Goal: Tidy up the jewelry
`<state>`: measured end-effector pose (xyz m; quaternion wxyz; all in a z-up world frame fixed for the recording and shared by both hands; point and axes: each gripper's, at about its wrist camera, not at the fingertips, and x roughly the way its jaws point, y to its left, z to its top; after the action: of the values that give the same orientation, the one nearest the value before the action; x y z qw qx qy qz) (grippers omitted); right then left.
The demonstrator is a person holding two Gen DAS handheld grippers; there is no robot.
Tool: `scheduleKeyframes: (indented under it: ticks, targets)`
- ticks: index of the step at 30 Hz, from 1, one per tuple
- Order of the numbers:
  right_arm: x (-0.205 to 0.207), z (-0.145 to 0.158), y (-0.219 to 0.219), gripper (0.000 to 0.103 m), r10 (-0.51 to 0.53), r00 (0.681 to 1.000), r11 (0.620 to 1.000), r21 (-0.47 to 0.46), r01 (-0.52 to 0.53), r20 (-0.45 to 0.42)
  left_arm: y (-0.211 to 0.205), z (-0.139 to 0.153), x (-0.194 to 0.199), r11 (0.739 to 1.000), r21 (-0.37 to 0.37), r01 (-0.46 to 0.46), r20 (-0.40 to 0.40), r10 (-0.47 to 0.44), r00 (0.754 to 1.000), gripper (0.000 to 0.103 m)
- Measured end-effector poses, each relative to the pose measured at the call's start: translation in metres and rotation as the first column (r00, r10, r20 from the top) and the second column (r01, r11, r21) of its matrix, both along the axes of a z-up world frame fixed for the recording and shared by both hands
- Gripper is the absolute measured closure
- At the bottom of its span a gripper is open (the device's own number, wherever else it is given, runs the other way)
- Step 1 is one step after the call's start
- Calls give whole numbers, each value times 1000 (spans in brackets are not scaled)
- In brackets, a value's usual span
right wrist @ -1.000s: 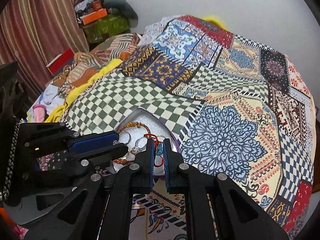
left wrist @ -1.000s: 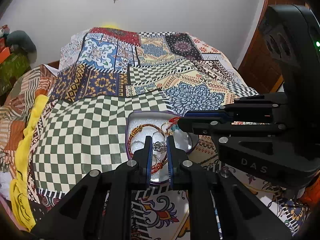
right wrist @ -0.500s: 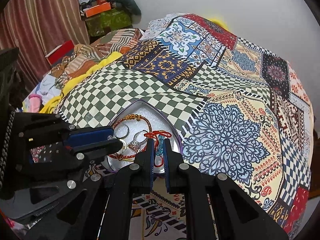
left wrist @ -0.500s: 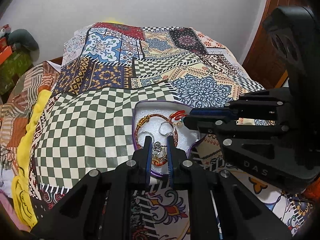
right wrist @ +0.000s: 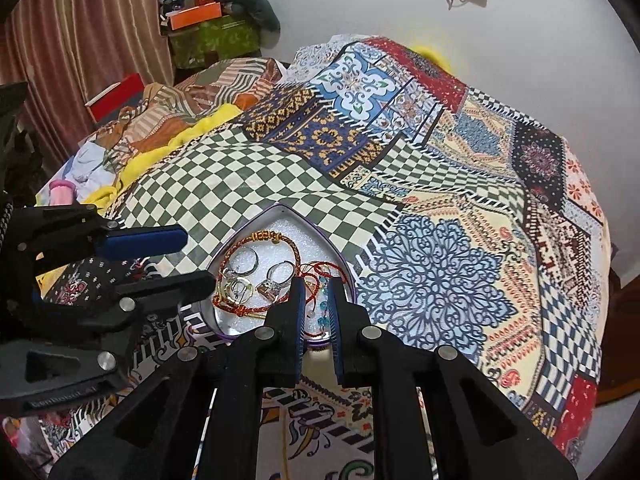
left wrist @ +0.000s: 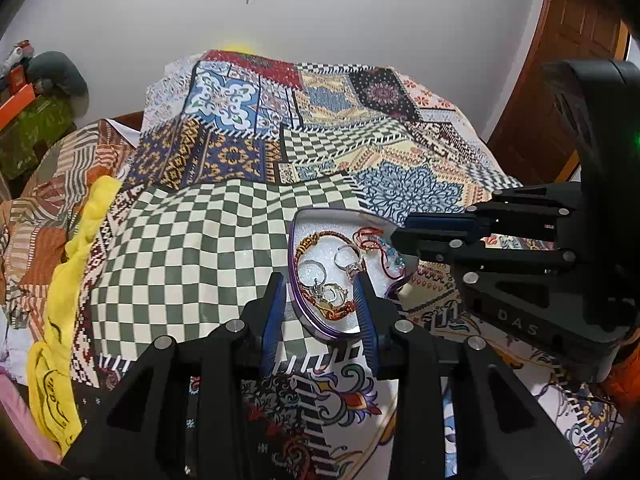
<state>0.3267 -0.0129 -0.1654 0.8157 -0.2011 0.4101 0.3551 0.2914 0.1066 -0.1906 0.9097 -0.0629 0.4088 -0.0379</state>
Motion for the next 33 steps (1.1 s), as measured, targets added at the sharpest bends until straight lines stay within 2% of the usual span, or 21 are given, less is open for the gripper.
scheduleKeyframes:
  ticks: [8,15,18,21,23,25,27,29,32,33]
  targets:
    - [-31,46,-14,93,-17,996,999,37,14,88,-4,43,-32,1000,10,-10,76,10,997,69]
    - [-89,123,-48,93,-70,968,986,163,30,242,-14,108,-80,999,15,-29,225,25,974,69]
    - [-119,158,-68,93,-111,946,968,251,33,305,-22,141,-110,999,23,-41,313,32,949,69]
    - [-155,194,-94,93,-165,921,928,371,24,353,-30,171,-143,997,35,-64,411,44,911,68]
    - [-176,208,-106,92,-191,908,901,433,12,372,-37,190,-171,996,36,-82,485,54,873,62]
    - [-197,216,-114,85,-219,889,884,468,6,402,-44,202,-193,994,38,-98,539,62,840,57]
    - [-220,220,-120,61,-261,858,866,501,6,441,-51,210,-212,992,46,-115,580,67,812,55]
    - [-237,220,-124,47,-303,829,851,525,13,470,-59,216,-232,989,51,-137,617,77,783,51]
    - [-254,219,-129,42,-347,806,833,552,29,481,-68,216,-253,984,60,-168,649,89,756,39]
    - [-259,218,-130,37,-355,804,828,559,33,477,-70,214,-257,982,64,-176,655,92,750,32]
